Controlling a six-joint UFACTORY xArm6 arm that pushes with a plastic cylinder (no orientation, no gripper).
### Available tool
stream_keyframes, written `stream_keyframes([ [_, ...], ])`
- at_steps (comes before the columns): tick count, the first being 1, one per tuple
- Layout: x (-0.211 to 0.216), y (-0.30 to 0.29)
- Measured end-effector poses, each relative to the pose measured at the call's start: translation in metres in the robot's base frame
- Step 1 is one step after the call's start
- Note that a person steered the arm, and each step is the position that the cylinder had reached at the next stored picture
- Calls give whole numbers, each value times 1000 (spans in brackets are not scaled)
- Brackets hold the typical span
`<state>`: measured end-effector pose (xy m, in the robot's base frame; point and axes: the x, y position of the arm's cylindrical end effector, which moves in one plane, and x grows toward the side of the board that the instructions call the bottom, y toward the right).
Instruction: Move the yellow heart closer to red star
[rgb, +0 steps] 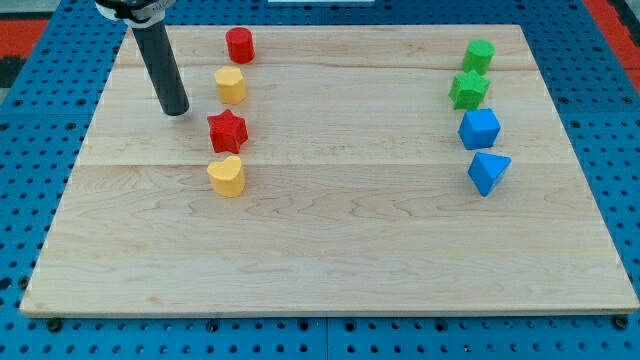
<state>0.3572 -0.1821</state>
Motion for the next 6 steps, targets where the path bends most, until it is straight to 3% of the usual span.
stream_keyframes([
  [1, 0, -3],
  [2, 54, -10],
  [3, 125, 20],
  [4, 162, 81],
  [5, 155, 87],
  [6, 113, 87],
])
